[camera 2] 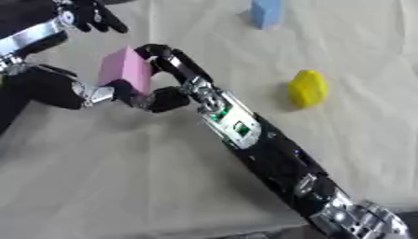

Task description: Pick up the objects with one hand, pass them to the other hand, and then place them into the box on the other side of the table.

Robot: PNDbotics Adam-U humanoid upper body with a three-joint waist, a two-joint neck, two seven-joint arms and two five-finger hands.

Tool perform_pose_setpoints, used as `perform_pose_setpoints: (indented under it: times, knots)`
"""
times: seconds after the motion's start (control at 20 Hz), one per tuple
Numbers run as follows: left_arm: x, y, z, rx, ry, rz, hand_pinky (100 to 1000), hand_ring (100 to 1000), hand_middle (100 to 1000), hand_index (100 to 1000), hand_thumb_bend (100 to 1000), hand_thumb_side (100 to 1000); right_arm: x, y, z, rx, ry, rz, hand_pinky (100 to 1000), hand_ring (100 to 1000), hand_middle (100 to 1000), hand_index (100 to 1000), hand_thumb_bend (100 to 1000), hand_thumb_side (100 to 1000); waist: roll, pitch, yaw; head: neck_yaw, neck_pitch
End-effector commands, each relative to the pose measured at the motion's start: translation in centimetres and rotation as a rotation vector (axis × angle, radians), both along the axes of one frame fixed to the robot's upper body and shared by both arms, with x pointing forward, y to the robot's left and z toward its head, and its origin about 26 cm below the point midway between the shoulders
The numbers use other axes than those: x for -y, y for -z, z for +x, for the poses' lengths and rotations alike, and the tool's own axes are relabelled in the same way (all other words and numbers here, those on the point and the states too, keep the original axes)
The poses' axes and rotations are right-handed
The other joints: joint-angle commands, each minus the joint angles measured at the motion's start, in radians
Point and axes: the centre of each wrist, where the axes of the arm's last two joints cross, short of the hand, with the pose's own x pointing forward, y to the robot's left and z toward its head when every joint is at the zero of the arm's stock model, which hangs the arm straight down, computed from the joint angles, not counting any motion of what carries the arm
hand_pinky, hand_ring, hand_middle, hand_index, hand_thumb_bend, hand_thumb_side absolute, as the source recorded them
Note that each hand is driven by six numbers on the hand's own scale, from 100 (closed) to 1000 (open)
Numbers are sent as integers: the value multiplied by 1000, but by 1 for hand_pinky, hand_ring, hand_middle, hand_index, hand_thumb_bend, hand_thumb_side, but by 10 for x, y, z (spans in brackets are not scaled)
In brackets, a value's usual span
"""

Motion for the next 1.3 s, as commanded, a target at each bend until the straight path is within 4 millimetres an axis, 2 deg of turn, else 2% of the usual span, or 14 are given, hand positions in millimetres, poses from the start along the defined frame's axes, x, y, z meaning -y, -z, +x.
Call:
perform_pose_setpoints:
  times: [0.05, 0.45, 0.95, 1.3]
  knots:
    - [4, -8, 1, 54, -6, 57, 843, 825, 807, 857, 468, 425, 3, -14, -5, 43, -22, 3, 693, 496, 486, 564, 354, 100, 10, -113, 1, 6, 5]
    - [9, -5, 9, 119, -48, 136, 847, 824, 814, 863, 517, 396, 3, -17, -8, 52, -33, 3, 692, 495, 486, 563, 361, 100, 10, -112, -3, 11, 5]
    - [15, 2, 18, 135, -91, 129, 844, 821, 811, 860, 495, 366, 3, -15, -8, 65, -56, -12, 689, 495, 485, 563, 362, 100, 10, -112, -5, 15, 5]
    - [16, 8, 23, 107, -97, 134, 844, 821, 809, 857, 494, 386, 3, -14, -8, 80, -76, -26, 686, 495, 485, 564, 367, 100, 10, -112, -7, 19, 5]
